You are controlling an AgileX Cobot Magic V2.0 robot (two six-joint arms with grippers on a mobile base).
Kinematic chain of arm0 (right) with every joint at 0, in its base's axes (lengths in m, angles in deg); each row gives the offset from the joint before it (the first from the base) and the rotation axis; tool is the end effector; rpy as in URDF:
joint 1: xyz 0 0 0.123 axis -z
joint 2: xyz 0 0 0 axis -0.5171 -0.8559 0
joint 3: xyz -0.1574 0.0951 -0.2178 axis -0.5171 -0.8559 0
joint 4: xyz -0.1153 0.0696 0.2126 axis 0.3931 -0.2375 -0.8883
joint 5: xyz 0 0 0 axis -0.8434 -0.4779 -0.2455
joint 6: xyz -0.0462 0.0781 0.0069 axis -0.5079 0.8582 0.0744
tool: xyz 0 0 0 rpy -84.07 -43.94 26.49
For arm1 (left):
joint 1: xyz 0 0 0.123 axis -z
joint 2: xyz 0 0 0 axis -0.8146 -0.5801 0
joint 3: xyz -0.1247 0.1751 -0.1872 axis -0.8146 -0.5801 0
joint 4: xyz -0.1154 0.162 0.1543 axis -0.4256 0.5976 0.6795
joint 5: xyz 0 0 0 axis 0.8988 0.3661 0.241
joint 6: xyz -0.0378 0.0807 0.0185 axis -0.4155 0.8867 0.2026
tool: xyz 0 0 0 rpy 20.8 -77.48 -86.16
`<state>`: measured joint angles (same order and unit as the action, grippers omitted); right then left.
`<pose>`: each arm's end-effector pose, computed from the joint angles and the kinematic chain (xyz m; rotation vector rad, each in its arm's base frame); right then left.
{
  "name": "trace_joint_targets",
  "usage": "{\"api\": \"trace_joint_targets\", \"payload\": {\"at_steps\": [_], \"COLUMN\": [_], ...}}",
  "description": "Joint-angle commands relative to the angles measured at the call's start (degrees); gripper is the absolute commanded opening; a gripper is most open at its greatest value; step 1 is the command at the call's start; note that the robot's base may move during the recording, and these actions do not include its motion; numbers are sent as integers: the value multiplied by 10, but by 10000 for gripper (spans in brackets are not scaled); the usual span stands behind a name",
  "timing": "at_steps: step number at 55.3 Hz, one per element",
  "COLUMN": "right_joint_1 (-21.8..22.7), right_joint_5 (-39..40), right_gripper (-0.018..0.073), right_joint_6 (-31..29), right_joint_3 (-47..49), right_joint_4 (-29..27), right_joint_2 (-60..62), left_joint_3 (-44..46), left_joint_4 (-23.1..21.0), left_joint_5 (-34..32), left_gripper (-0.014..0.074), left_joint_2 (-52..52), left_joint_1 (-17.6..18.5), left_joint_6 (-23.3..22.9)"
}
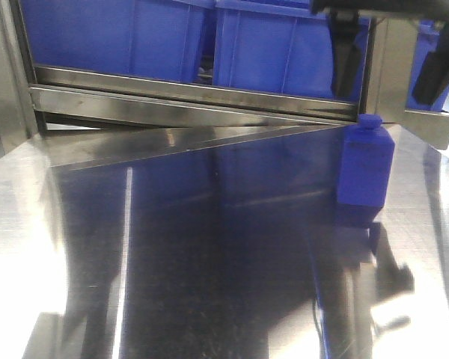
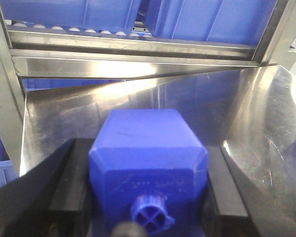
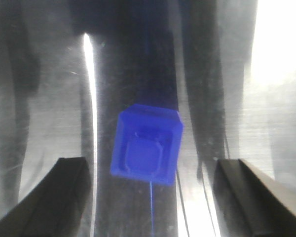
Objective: Pick and sort blue part to right shelf
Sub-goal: 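Lower the right gripper onto the other blue part and close it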
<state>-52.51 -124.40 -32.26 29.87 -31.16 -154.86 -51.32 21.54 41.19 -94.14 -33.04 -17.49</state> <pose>0.3324 0.1283 0.3011 0.1514 2.8076 0.1814 0.1557 -0.0607 0.3098 0.2588 1.8629 -0.3177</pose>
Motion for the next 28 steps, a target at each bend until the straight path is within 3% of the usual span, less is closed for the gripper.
{"api": "trace_joint_targets", "payload": {"at_steps": [1,20,25,28], "right_joint_1": [-3,-5,-6,-6], "right_joint_5": [29,40,33,31], "right_gripper": [624,621,566,489], "right_joint_6": [4,3,3,3], "right_joint_3": [21,21,21,21], "right_joint_4": [3,9,9,9], "right_joint_2": [1,-73,-75,-74], "left_joint_3": [18,18,18,18], "left_joint_4": [0,0,0,0], "left_joint_5": [-57,-57,-57,-57], "left_gripper": [250,250,250,250], "left_joint_2": [4,4,4,4], "left_joint_1": [4,4,4,4], "left_joint_6": [-4,-4,-4,-4]}}
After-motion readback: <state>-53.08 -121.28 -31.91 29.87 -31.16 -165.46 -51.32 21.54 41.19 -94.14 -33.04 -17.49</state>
